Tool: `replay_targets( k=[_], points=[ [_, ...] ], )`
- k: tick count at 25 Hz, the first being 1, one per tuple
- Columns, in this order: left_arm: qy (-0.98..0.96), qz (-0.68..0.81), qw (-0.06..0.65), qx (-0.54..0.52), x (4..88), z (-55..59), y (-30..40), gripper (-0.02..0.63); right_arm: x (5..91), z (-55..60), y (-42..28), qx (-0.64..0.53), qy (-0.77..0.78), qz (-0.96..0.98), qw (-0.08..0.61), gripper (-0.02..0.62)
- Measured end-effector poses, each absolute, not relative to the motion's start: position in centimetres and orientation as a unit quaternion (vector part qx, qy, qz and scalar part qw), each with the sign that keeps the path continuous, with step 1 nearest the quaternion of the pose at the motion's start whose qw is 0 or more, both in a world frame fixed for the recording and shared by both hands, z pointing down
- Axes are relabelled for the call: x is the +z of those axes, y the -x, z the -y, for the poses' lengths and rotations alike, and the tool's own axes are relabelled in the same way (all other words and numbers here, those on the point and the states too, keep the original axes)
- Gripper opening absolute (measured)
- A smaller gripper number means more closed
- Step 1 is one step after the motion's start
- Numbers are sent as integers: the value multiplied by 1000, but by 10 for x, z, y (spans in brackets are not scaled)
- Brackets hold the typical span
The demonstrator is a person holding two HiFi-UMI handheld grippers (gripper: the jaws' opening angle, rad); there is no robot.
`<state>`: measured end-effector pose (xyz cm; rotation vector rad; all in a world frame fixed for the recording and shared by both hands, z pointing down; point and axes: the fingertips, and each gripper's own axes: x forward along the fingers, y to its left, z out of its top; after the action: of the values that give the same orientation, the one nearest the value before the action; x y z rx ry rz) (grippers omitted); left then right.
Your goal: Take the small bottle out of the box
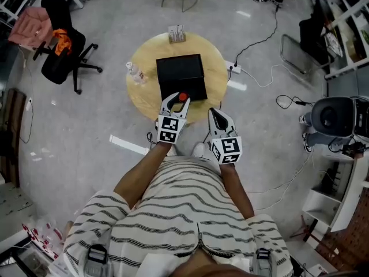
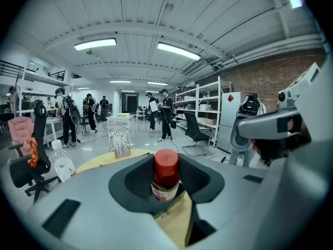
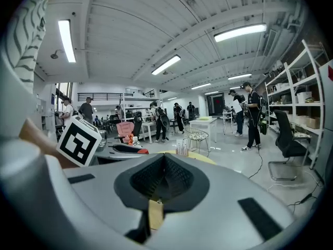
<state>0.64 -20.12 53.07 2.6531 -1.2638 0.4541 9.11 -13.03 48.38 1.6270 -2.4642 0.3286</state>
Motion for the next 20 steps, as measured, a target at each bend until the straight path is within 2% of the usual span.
replay_targets(
  k=[20],
  points=[
    [-900, 413, 52, 131, 492, 176, 3, 152, 473, 136, -90, 98, -548, 828, 68, 11]
  ],
)
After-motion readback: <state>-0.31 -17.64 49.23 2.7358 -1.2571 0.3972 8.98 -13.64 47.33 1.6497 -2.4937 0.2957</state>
